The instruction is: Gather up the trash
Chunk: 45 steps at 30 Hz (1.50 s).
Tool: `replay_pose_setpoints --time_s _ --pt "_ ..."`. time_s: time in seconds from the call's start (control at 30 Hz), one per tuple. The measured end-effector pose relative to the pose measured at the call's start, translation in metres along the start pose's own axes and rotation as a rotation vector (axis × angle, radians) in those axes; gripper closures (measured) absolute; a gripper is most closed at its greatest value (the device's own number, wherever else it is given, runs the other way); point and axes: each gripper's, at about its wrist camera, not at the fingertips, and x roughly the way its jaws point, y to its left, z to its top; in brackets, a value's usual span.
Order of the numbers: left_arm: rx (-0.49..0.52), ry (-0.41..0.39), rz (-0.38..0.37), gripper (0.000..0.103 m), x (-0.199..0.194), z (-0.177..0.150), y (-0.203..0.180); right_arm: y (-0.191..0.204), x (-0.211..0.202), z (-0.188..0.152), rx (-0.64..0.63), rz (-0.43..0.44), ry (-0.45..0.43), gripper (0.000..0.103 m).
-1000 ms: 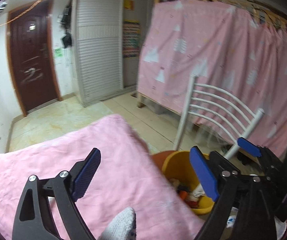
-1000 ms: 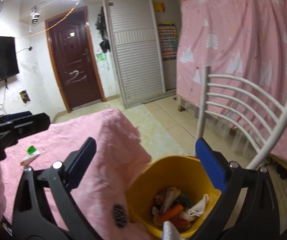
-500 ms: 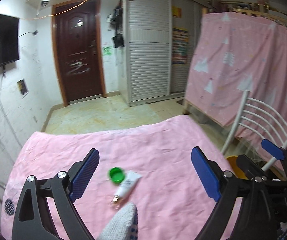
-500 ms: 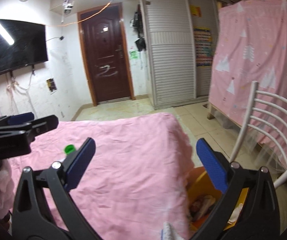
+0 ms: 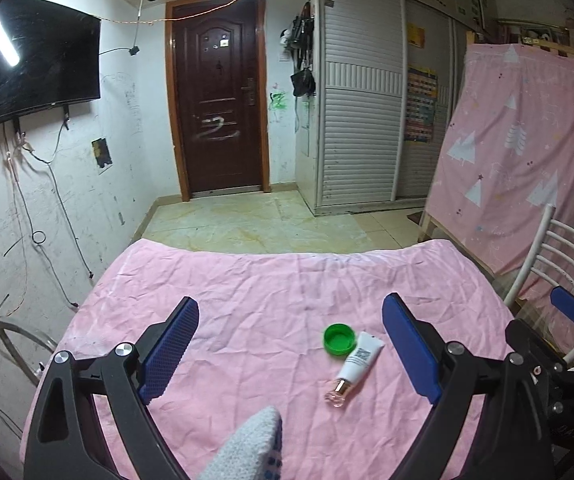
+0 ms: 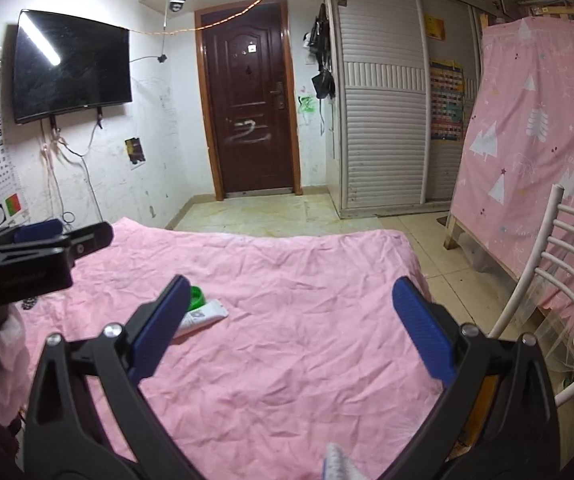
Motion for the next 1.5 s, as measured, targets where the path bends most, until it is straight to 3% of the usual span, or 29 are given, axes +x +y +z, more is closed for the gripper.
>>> replay_pose_setpoints --time_s 0.53,1.5 --pt "-0.062 0.009 0.067 0.019 -0.002 -0.005 0.043 0.031 0.009 0.007 -0.035 0.043 0.004 0.006" --pt "-0.095 0.023 0.063 0.019 0.005 -0.007 0.06 0.041 0.011 0.008 -0.056 0.043 0.007 0.006"
